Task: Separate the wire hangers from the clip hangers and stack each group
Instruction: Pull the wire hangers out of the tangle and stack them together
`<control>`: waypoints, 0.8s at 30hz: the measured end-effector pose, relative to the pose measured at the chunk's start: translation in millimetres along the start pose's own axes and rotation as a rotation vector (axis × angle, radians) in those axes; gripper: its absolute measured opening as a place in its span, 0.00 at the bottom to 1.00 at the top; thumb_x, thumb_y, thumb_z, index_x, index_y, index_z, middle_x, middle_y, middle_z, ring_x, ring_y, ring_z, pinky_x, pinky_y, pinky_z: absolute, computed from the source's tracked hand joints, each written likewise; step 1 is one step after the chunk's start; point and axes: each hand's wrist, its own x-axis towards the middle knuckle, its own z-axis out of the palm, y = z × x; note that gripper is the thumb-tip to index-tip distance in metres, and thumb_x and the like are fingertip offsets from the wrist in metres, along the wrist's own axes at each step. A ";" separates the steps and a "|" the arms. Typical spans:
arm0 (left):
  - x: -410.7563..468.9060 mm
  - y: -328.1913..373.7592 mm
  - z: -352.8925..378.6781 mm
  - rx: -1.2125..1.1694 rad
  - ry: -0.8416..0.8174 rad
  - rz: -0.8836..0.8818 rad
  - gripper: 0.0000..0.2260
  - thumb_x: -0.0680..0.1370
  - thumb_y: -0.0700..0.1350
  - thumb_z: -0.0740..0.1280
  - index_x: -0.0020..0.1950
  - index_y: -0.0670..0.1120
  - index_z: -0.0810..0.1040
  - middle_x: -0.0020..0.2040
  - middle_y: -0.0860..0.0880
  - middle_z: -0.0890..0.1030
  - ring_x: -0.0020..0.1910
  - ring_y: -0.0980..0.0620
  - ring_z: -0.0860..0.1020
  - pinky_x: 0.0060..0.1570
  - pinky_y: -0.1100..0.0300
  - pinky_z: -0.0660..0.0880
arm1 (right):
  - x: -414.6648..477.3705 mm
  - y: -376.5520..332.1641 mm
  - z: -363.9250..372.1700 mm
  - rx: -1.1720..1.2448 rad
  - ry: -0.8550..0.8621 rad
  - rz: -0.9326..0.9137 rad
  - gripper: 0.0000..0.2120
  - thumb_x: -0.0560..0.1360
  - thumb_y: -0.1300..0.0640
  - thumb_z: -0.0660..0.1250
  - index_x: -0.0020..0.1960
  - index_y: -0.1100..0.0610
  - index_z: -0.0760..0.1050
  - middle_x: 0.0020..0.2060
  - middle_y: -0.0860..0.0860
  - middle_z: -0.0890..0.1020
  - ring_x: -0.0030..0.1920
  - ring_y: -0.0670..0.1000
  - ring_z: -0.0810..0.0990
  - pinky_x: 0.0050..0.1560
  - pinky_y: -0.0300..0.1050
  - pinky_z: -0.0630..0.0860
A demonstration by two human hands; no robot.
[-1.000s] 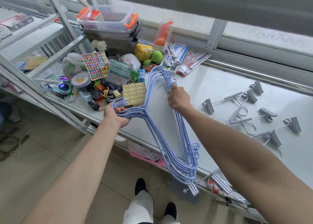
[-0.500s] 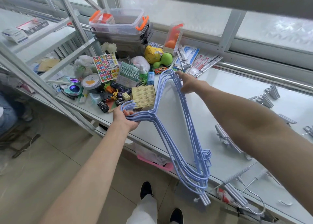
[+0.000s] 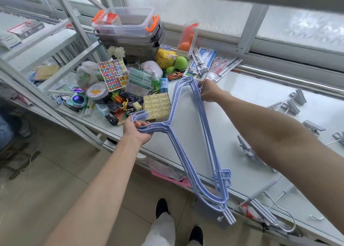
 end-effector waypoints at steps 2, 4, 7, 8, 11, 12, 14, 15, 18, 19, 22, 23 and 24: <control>-4.5 -0.9 4.7 0.035 -0.045 0.019 0.35 0.81 0.48 0.56 0.13 0.42 0.68 0.14 0.51 0.63 0.13 0.54 0.62 0.38 0.64 0.65 | 1.2 1.1 2.2 -0.061 0.056 -0.010 0.09 0.69 0.61 0.67 0.48 0.56 0.81 0.39 0.53 0.78 0.41 0.57 0.79 0.44 0.45 0.75; -6.9 0.1 11.3 0.032 -0.061 0.030 0.35 0.82 0.46 0.54 0.13 0.42 0.69 0.14 0.51 0.63 0.12 0.54 0.62 0.41 0.64 0.67 | 2.1 1.0 3.1 -0.110 0.113 0.035 0.09 0.71 0.64 0.64 0.48 0.59 0.80 0.45 0.59 0.80 0.46 0.61 0.80 0.47 0.48 0.77; -6.1 3.9 19.5 0.002 0.001 0.015 0.24 0.81 0.47 0.56 0.24 0.46 0.63 0.14 0.52 0.60 0.12 0.53 0.61 0.36 0.64 0.67 | -1.1 -2.8 2.8 -0.142 0.153 0.070 0.11 0.73 0.67 0.61 0.52 0.63 0.79 0.51 0.63 0.79 0.50 0.64 0.80 0.50 0.52 0.78; -6.6 5.1 22.3 -0.003 0.018 0.022 0.21 0.81 0.47 0.57 0.27 0.47 0.60 0.14 0.52 0.60 0.11 0.53 0.61 0.37 0.64 0.68 | -2.0 -4.0 1.8 -0.157 0.156 0.072 0.11 0.74 0.67 0.60 0.53 0.64 0.78 0.52 0.64 0.79 0.51 0.65 0.79 0.51 0.53 0.78; -7.6 8.2 27.8 0.021 0.049 0.053 0.21 0.81 0.47 0.58 0.29 0.48 0.56 0.14 0.53 0.58 0.11 0.53 0.59 0.40 0.63 0.69 | -7.7 -8.2 -3.5 -0.170 0.162 0.090 0.13 0.75 0.67 0.61 0.59 0.64 0.72 0.56 0.64 0.76 0.56 0.65 0.77 0.51 0.53 0.76; -6.5 10.5 29.1 0.041 0.060 0.058 0.21 0.81 0.47 0.58 0.29 0.48 0.56 0.14 0.53 0.58 0.11 0.53 0.59 0.37 0.64 0.69 | -11.7 -10.9 -7.3 -0.165 0.172 0.099 0.15 0.74 0.67 0.61 0.61 0.64 0.69 0.57 0.64 0.75 0.57 0.65 0.76 0.51 0.53 0.75; -9.5 11.2 35.5 0.083 0.062 0.069 0.23 0.81 0.46 0.58 0.26 0.48 0.56 0.14 0.52 0.57 0.14 0.52 0.60 0.35 0.63 0.71 | -23.6 -13.5 -16.7 -0.143 0.228 0.134 0.19 0.73 0.68 0.60 0.63 0.64 0.66 0.58 0.64 0.74 0.59 0.64 0.74 0.49 0.53 0.73; -13.4 11.2 39.5 0.102 0.045 0.081 0.26 0.81 0.46 0.57 0.23 0.47 0.59 0.14 0.52 0.58 0.15 0.51 0.61 0.39 0.61 0.74 | -29.2 -15.4 -21.9 -0.126 0.271 0.159 0.19 0.72 0.68 0.60 0.63 0.64 0.66 0.59 0.63 0.74 0.59 0.64 0.74 0.50 0.54 0.72; -25.8 6.4 52.8 0.189 -0.089 0.081 0.39 0.83 0.47 0.53 0.10 0.42 0.63 0.11 0.48 0.64 0.09 0.53 0.65 0.50 0.51 0.72 | -51.9 -16.1 -36.5 -0.038 0.367 0.275 0.18 0.72 0.66 0.58 0.62 0.63 0.69 0.58 0.63 0.76 0.58 0.64 0.75 0.51 0.53 0.72; -30.1 3.9 56.2 0.223 -0.097 0.086 0.40 0.83 0.47 0.52 0.09 0.40 0.63 0.11 0.48 0.64 0.08 0.53 0.64 0.48 0.50 0.71 | -59.6 -15.2 -37.5 -0.018 0.356 0.307 0.16 0.73 0.64 0.57 0.60 0.63 0.71 0.58 0.63 0.77 0.56 0.64 0.76 0.51 0.51 0.73; -28.4 2.5 60.2 0.281 -0.122 0.092 0.38 0.83 0.44 0.52 0.10 0.41 0.63 0.11 0.49 0.63 0.08 0.54 0.62 0.28 0.61 0.74 | -83.9 -17.7 -27.2 0.079 0.223 0.375 0.14 0.75 0.56 0.57 0.56 0.61 0.73 0.58 0.62 0.77 0.54 0.63 0.77 0.51 0.49 0.72; -27.6 2.2 61.6 0.315 -0.122 0.101 0.36 0.81 0.41 0.52 0.10 0.41 0.63 0.11 0.49 0.62 0.08 0.53 0.61 0.23 0.67 0.70 | -90.3 -20.0 -19.7 0.132 0.168 0.392 0.15 0.76 0.51 0.57 0.55 0.61 0.72 0.58 0.62 0.77 0.53 0.62 0.77 0.51 0.49 0.72; -21.4 3.5 62.7 0.346 -0.126 0.104 0.34 0.79 0.39 0.53 0.09 0.41 0.63 0.11 0.49 0.62 0.08 0.53 0.61 0.21 0.69 0.67 | -95.8 -22.6 -11.9 0.179 0.113 0.405 0.19 0.76 0.46 0.58 0.55 0.61 0.73 0.57 0.61 0.78 0.53 0.62 0.77 0.52 0.49 0.74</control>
